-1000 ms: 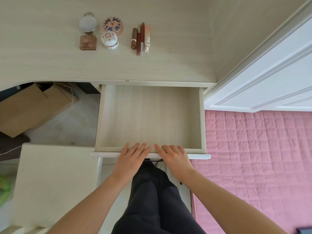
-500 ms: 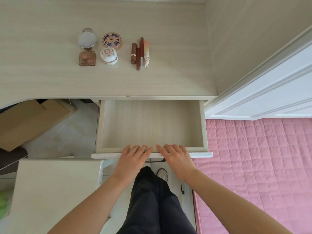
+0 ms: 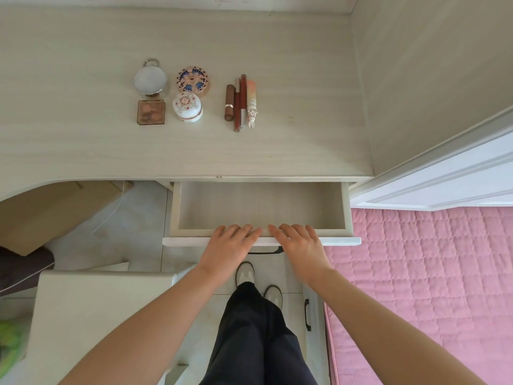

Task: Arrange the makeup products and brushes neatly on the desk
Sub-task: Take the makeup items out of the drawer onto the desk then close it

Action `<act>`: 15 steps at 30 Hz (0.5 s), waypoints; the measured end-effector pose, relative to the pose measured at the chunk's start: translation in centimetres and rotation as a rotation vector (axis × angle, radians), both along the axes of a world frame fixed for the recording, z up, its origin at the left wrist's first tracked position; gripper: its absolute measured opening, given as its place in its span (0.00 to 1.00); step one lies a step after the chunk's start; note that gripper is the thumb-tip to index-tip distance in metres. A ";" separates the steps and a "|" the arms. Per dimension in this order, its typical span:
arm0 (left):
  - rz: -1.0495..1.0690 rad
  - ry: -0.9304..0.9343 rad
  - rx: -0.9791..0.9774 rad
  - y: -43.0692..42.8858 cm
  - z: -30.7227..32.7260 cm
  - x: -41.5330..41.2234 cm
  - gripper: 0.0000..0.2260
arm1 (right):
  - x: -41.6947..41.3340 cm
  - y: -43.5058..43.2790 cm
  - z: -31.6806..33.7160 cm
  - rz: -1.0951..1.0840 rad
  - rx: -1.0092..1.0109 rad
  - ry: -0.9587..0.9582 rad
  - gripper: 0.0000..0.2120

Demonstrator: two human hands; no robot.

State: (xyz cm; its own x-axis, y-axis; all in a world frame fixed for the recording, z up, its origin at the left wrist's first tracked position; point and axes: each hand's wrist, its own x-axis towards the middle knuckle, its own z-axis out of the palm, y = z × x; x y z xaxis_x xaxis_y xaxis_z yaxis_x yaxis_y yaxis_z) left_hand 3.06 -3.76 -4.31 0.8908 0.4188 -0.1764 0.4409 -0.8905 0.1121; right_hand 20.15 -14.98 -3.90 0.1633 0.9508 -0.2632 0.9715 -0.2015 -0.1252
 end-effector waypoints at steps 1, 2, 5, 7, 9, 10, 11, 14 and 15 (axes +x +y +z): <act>0.003 0.009 -0.004 0.4 0.0 0.3 0.35 | 0.1 0.4 0.0 -0.016 0.003 0.008 0.39; 0.007 0.009 -0.014 0.8 0.1 0.6 0.35 | 0.2 0.7 0.0 -0.029 0.009 0.018 0.37; 0.078 -0.013 -0.072 1.4 0.1 1.2 0.31 | 0.8 1.8 0.0 -0.076 0.040 0.047 0.35; 0.180 -0.130 -0.115 1.0 0.3 1.3 0.26 | 0.9 2.4 -0.2 -0.107 0.027 0.088 0.32; 0.286 -0.291 -0.199 0.1 0.5 0.9 0.19 | 0.8 2.7 -0.4 -0.158 0.041 0.163 0.28; 0.324 -0.363 -0.230 -0.4 0.5 0.4 0.16 | 0.6 2.7 -0.3 -0.194 0.070 0.200 0.25; 0.372 -0.413 -0.259 -0.9 0.6 -0.1 0.14 | 0.5 2.6 -0.2 -0.236 0.109 0.242 0.22; 0.723 -0.498 -0.437 -2.3 0.9 -1.7 0.09 | -0.2 1.6 0.6 -0.363 0.240 0.406 0.15; 0.909 -0.539 -0.540 -2.5 1.0 -1.9 0.07 | -0.4 1.2 1.0 -0.415 0.255 0.461 0.14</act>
